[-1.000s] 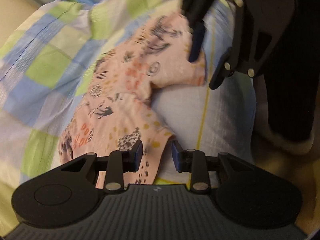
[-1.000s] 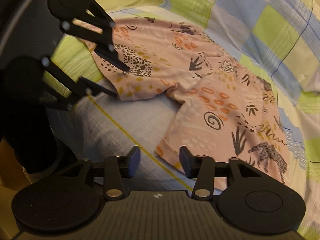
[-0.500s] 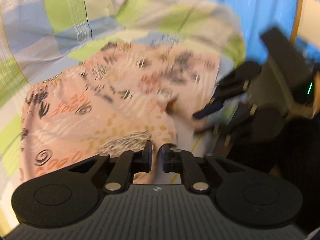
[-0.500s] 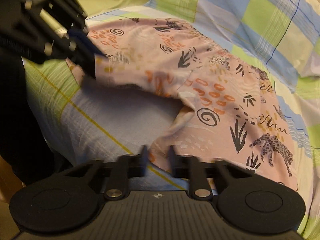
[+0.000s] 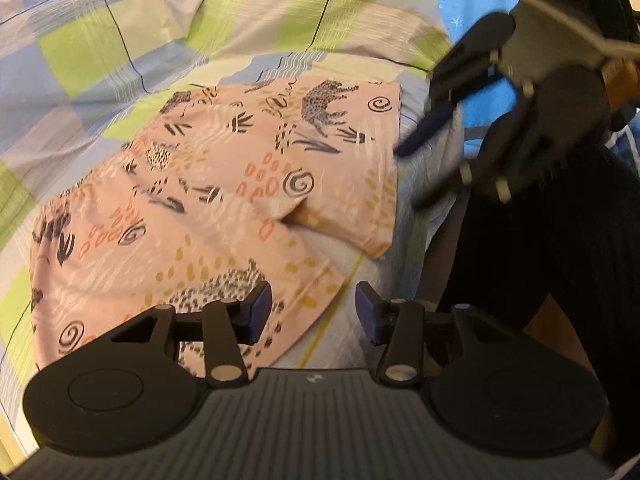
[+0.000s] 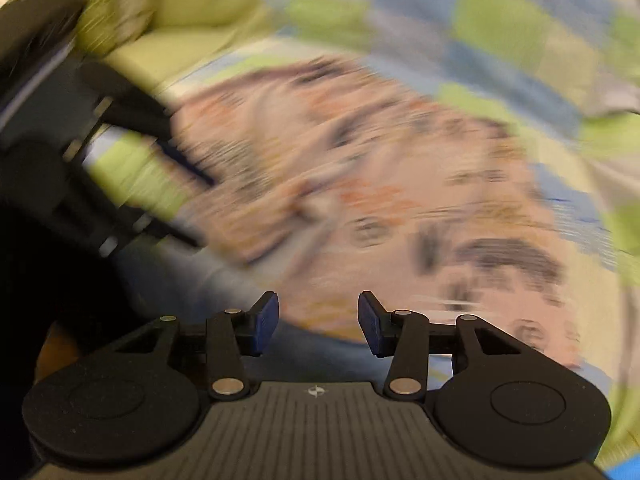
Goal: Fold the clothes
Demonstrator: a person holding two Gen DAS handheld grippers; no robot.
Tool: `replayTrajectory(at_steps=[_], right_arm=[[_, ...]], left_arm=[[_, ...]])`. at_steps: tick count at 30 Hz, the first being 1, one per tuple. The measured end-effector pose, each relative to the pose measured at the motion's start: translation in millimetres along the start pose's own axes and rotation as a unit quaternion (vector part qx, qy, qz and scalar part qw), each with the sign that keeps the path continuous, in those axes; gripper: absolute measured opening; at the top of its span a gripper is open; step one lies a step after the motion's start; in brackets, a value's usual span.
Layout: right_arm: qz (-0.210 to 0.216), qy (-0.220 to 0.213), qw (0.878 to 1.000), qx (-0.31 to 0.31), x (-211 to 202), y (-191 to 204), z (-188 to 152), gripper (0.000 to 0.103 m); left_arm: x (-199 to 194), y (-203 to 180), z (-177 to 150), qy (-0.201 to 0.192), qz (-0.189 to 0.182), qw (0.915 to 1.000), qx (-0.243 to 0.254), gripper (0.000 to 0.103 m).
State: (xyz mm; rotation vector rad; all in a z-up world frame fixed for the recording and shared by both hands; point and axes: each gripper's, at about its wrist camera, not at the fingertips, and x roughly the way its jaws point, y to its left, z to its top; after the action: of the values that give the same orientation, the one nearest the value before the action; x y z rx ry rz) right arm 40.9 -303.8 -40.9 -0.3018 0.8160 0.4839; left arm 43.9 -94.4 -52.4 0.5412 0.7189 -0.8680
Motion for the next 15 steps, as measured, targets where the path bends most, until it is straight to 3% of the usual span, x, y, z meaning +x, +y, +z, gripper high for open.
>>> replayTrajectory(at_steps=[3,6,9,13,14,15], right_arm=[[-0.054,-0.034,0.994,0.084,-12,-46,-5,0.045],[-0.081,-0.052,0.981,0.170,-10,-97,-15,0.045],[-0.104,-0.041,0.970,0.217,8,-141,-27,0.045],[-0.095,-0.010,0.958,0.269,40,-182,-46,0.045],[-0.084,-0.001,0.955,0.284,46,-188,-50,0.042],[-0.091,0.000,0.954,0.285,47,-190,-53,0.028]], left_arm=[[14,3,5,-0.002,-0.007,0.9997,-0.021,0.041],[29,-2,5,0.015,-0.040,0.9989,-0.021,0.041],[40,-9,5,0.029,-0.068,0.9972,-0.014,0.041],[31,-10,3,0.025,-0.066,0.9974,-0.012,0.041],[27,-7,3,0.023,-0.064,0.9975,-0.020,0.041],[22,-3,3,0.022,-0.056,0.9979,-0.023,0.041]])
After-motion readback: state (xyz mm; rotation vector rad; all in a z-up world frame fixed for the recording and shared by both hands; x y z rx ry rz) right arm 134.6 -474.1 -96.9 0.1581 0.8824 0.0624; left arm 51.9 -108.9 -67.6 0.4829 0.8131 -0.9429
